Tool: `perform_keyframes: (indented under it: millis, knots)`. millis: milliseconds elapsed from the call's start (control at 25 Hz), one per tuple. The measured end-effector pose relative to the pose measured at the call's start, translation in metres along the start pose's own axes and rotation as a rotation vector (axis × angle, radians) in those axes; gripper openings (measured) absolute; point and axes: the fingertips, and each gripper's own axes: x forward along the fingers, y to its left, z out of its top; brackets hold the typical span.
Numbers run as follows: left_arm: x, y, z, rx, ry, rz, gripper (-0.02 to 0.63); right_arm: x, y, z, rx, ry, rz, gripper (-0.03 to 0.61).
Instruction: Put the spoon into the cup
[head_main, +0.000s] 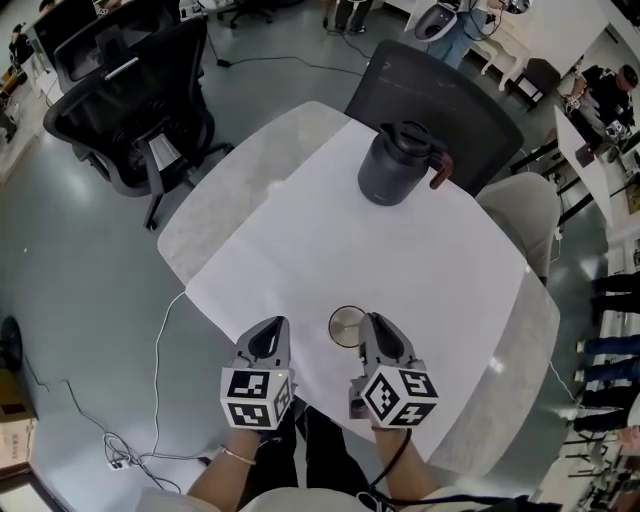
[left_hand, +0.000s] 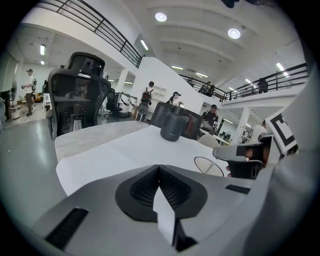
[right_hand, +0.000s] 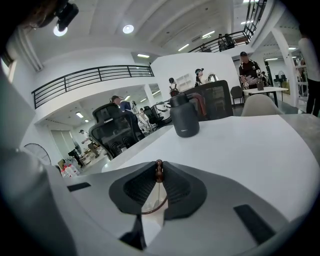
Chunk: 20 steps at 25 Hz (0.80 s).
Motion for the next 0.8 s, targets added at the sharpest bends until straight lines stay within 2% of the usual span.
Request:
perform_keyframes:
  millis: [640,800]
  knots:
    - [0.003,-0.008,-0.004,-0.009,0.011,0.001,0.018,0.000,-0.012,-0.007,-0.009,0.041,-0.022,0.064]
    - [0.003,-0.012,-0.004,-0.009,0.005,-0.002,0.018,0.000,-0.013,-0.008,-0.003,0.040,-0.018,0.099]
